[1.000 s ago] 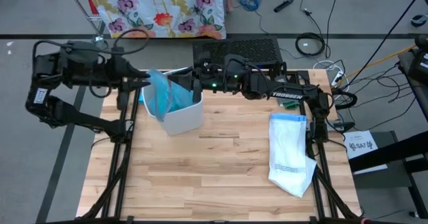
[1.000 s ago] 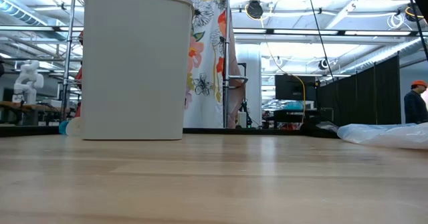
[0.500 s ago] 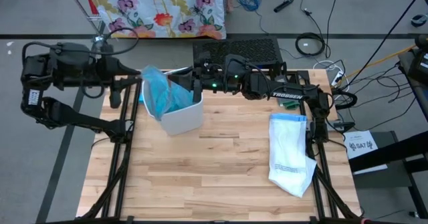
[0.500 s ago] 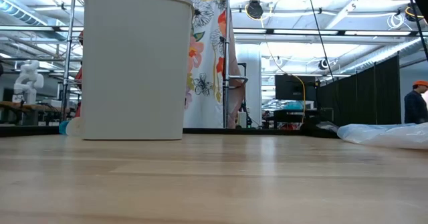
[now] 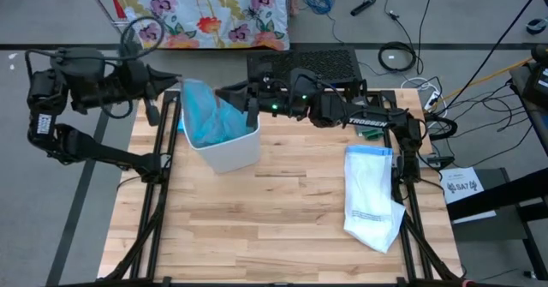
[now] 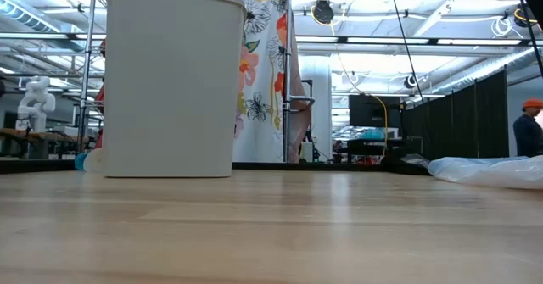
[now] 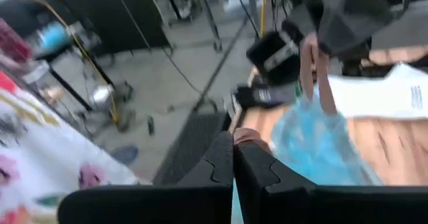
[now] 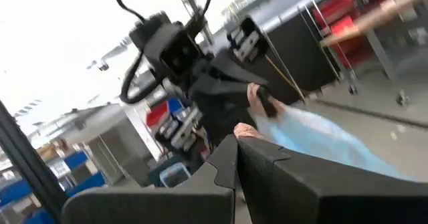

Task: Place trash/remove bag and relplace
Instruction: Remove the blue trash bag from the white trash bin

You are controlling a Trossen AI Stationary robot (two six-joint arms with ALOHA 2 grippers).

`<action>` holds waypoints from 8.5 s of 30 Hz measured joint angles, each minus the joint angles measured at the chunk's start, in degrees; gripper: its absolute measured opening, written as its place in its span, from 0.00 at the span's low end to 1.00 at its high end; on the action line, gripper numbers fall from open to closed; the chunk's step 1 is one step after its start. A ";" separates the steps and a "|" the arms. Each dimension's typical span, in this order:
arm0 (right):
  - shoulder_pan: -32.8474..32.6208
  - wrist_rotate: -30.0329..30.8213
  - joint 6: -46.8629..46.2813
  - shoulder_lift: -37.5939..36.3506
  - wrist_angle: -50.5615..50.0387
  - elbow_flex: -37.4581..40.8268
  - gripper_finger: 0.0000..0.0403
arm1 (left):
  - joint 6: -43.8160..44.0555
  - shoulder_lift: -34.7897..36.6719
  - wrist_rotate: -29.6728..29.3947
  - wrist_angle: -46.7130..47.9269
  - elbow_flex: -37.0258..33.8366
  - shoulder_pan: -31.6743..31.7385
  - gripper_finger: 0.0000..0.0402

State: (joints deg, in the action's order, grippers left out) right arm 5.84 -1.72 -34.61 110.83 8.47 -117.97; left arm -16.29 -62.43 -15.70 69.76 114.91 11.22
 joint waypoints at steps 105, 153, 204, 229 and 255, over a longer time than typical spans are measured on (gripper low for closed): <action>1.74 -0.11 9.67 -0.02 3.51 -0.07 0.00 | 3.44 -11.15 7.93 1.70 4.03 0.00 0.36; 2.31 -1.31 17.44 -2.16 -23.89 -13.62 0.53 | 11.53 -6.84 8.35 9.59 4.05 0.00 0.36; 3.73 1.15 30.98 8.09 -41.80 -13.62 0.52 | 12.69 -0.24 7.11 -11.41 -22.62 0.11 0.36; 4.27 -8.19 25.17 12.80 -12.79 -13.62 0.00 | 17.18 0.37 11.10 -9.89 -8.97 0.04 0.36; 12.25 13.69 44.05 -8.40 0.92 -13.64 0.00 | 23.56 7.14 7.93 -0.98 -7.25 0.04 0.36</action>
State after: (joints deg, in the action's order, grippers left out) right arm 18.09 11.97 9.44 102.42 9.39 -131.61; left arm 7.27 -55.29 -7.77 68.78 107.66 11.27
